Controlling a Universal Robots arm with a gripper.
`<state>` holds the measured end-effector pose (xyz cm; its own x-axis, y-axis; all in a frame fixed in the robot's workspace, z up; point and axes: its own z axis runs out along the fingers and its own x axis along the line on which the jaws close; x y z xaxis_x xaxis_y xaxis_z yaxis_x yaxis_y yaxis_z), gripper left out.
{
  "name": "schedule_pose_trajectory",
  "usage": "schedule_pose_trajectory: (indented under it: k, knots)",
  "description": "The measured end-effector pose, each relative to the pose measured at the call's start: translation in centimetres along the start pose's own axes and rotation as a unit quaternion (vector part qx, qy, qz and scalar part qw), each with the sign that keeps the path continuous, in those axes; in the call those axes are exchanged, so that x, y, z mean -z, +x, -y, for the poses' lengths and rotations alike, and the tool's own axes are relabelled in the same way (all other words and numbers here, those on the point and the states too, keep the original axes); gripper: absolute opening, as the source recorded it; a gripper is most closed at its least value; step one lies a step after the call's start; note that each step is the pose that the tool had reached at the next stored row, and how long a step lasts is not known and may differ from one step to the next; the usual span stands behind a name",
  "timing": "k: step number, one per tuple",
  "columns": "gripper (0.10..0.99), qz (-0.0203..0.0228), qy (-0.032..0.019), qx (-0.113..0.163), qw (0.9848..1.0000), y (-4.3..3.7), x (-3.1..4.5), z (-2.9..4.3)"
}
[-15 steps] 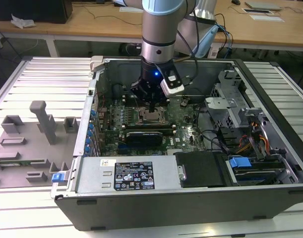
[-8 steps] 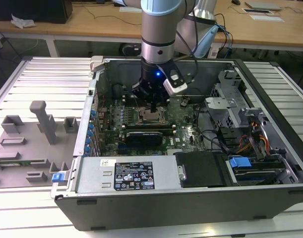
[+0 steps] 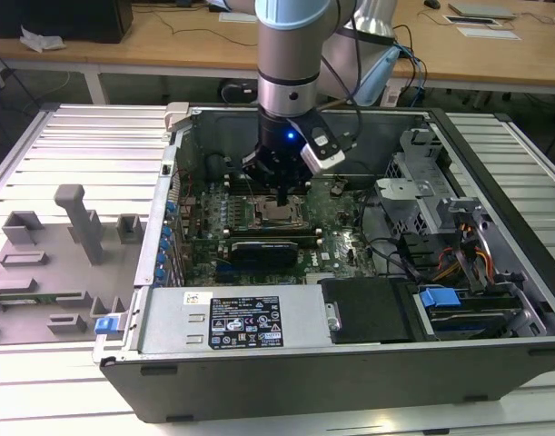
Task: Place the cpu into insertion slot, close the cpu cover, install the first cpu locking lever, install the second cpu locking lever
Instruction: 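Close the cpu cover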
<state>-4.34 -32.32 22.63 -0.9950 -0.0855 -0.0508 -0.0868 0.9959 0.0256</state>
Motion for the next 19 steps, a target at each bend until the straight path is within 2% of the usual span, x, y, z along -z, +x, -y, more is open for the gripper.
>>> schedule_pose_trajectory:
  k: [2, 7, 12, 19]
  knots:
    - [0.106, 0.0034, -0.0028, 0.000, 1.0000, 0.28, -0.07, 0.10]
    - [0.106, 0.0042, -0.0061, 0.000, 1.0000, 0.60, -0.57, 0.55]
    - [0.106, 0.0058, -0.0117, -0.001, 0.9999, 2.34, -0.76, 0.46]
    - [0.106, 0.0066, -0.0171, -0.001, 0.9998, 3.43, -0.98, 0.81]
